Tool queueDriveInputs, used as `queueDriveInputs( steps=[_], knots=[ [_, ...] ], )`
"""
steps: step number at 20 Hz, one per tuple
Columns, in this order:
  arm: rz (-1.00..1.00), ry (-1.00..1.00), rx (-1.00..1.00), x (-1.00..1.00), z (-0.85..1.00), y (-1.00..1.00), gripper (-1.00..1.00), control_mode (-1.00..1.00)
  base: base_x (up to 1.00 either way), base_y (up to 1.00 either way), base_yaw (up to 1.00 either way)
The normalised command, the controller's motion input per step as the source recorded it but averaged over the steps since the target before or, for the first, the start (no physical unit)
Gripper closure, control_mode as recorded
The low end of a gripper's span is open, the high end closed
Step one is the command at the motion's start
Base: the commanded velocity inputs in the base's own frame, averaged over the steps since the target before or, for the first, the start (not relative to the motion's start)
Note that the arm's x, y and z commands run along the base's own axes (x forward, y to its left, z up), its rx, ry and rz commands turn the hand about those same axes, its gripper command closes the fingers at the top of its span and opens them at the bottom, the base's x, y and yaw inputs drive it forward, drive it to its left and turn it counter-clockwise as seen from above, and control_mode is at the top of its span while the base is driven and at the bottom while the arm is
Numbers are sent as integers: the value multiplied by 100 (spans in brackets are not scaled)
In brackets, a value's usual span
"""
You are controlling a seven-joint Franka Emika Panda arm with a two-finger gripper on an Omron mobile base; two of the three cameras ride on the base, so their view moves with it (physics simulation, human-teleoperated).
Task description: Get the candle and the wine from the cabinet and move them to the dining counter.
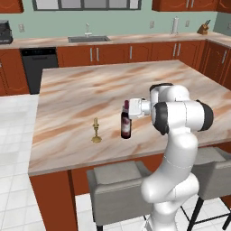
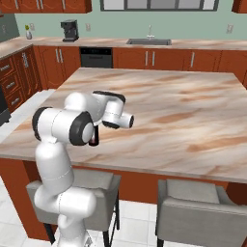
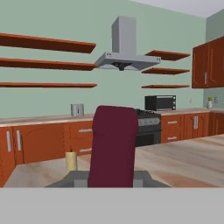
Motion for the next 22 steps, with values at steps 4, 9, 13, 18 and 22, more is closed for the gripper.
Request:
queueDriveInputs(
  steps=[4,9,13,18,22],
  knots=[
    [0,0,0,3,-17,0,100,-100,0,0,0],
    [0,-1,0,0,0,0,100,-100,0,0,0],
    [0,-5,0,0,0,0,100,-100,0,0,0],
    [0,-2,0,0,0,0,100,-100,0,0,0],
    [0,0,0,0,0,3,-100,-100,0,0,0]
  ],
)
